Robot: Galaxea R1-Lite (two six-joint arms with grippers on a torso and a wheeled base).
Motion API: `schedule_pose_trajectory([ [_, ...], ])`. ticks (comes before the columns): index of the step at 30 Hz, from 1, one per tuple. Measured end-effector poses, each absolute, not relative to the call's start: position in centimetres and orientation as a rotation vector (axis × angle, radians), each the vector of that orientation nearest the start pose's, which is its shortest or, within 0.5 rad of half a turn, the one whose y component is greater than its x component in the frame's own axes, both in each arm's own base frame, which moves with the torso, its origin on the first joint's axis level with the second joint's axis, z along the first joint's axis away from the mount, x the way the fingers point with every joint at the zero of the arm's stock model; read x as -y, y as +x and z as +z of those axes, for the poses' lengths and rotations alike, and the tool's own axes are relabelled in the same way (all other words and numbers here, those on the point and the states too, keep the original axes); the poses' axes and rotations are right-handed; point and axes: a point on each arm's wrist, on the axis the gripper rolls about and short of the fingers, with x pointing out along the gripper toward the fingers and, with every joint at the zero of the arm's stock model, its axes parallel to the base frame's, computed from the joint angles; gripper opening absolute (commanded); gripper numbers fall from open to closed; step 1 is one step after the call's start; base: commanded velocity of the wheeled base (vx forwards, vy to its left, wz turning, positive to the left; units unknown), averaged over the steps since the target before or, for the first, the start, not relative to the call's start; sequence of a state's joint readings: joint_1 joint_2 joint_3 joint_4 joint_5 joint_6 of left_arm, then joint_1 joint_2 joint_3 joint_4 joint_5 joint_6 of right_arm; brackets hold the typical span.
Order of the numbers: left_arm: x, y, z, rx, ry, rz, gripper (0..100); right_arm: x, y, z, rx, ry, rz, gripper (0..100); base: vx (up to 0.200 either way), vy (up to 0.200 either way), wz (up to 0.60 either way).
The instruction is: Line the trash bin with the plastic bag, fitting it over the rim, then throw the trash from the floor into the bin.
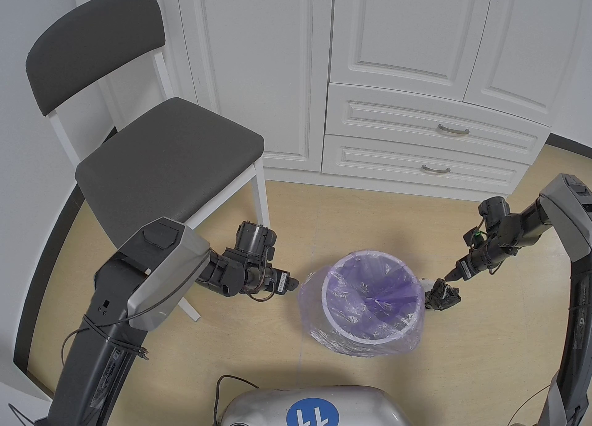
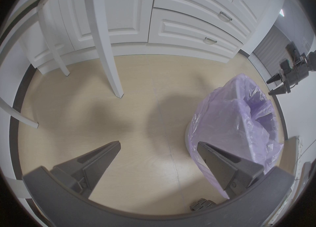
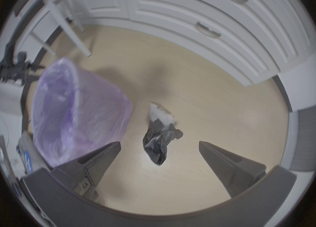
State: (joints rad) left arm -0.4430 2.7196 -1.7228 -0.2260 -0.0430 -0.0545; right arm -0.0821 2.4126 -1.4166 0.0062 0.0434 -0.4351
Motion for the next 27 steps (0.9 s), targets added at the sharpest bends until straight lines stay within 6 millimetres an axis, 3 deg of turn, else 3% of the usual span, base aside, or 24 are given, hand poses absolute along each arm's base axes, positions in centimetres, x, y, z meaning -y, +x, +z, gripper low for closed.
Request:
schedule_pose_trajectory([
  [5,21.2,44.6,-4.4,-0.738,0.100,-0.434,100,3.8,41.9,-0.6,-1.019,-0.340,0.345,100,0.000,0.000,0.00],
  [10,21.0,43.8,-3.4,-0.693,0.091,-0.436,100,3.2,41.5,-2.7,-1.058,-0.349,0.402,100,0.000,0.000,0.00],
  [18,20.4,43.1,-2.4,-0.654,0.078,-0.434,100,1.2,42.9,-4.7,-1.023,-0.275,0.506,100,0.000,0.000,0.00],
  [27,20.1,43.0,-1.9,-0.645,0.070,-0.428,100,-0.1,45.5,-4.9,-0.933,-0.188,0.381,100,0.000,0.000,0.00],
])
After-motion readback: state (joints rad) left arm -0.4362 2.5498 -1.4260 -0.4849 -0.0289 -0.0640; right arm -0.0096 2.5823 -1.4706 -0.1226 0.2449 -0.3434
